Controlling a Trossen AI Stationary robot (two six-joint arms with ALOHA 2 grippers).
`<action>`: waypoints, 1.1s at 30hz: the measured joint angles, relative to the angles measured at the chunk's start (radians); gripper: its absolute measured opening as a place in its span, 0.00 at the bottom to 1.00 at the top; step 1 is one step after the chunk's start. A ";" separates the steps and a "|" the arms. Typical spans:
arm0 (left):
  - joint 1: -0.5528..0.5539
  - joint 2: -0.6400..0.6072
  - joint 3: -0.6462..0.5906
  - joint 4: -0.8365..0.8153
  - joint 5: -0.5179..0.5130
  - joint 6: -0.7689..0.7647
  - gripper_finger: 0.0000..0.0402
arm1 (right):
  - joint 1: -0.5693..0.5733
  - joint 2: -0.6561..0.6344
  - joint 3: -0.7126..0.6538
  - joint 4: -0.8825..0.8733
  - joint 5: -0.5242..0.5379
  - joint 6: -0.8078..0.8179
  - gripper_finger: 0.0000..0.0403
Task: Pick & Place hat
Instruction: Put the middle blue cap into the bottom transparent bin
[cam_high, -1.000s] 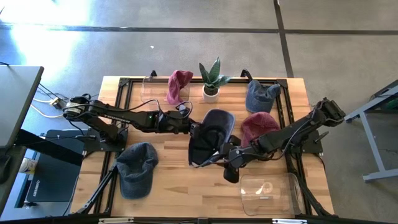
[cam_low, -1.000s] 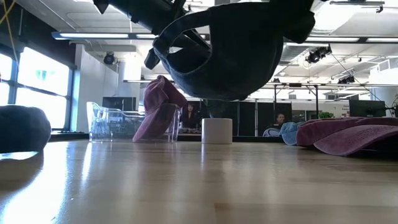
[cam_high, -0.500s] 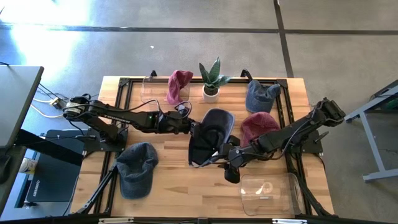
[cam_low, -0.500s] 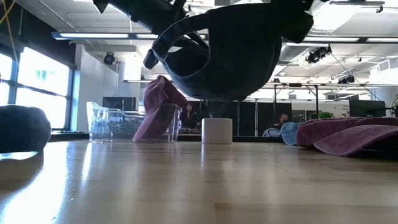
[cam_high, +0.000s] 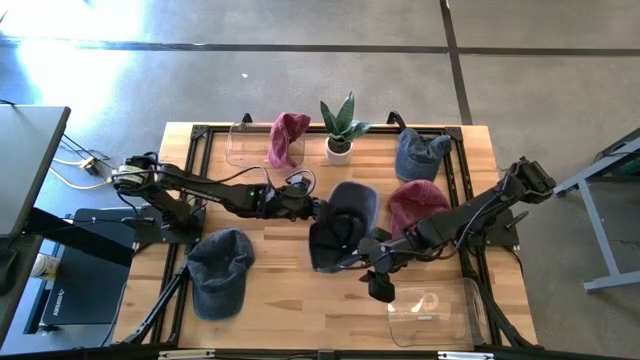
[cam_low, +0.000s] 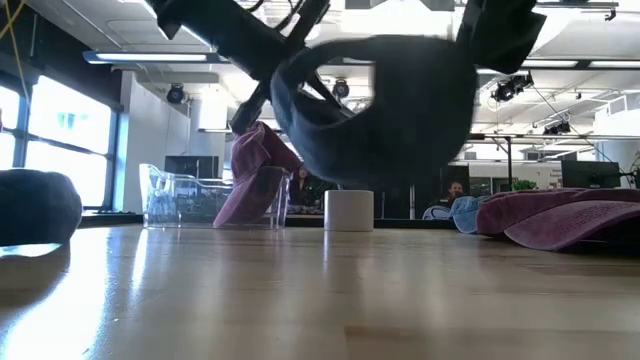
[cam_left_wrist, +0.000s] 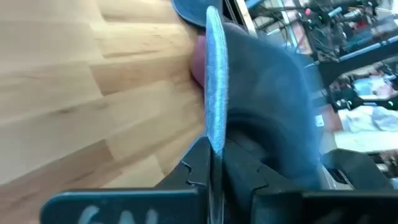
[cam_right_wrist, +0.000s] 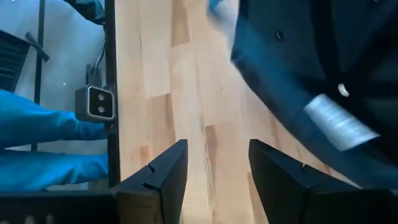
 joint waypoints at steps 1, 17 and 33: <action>0.006 0.007 0.001 0.000 0.006 0.000 0.09 | 0.005 0.000 0.000 0.000 0.001 0.011 0.41; 0.190 -0.059 0.001 -0.039 0.464 0.215 0.45 | 0.018 0.000 0.000 0.036 0.127 0.016 0.58; 0.107 -0.464 0.002 -0.589 0.434 0.517 0.45 | -0.231 0.134 -0.001 0.356 0.145 -0.209 0.62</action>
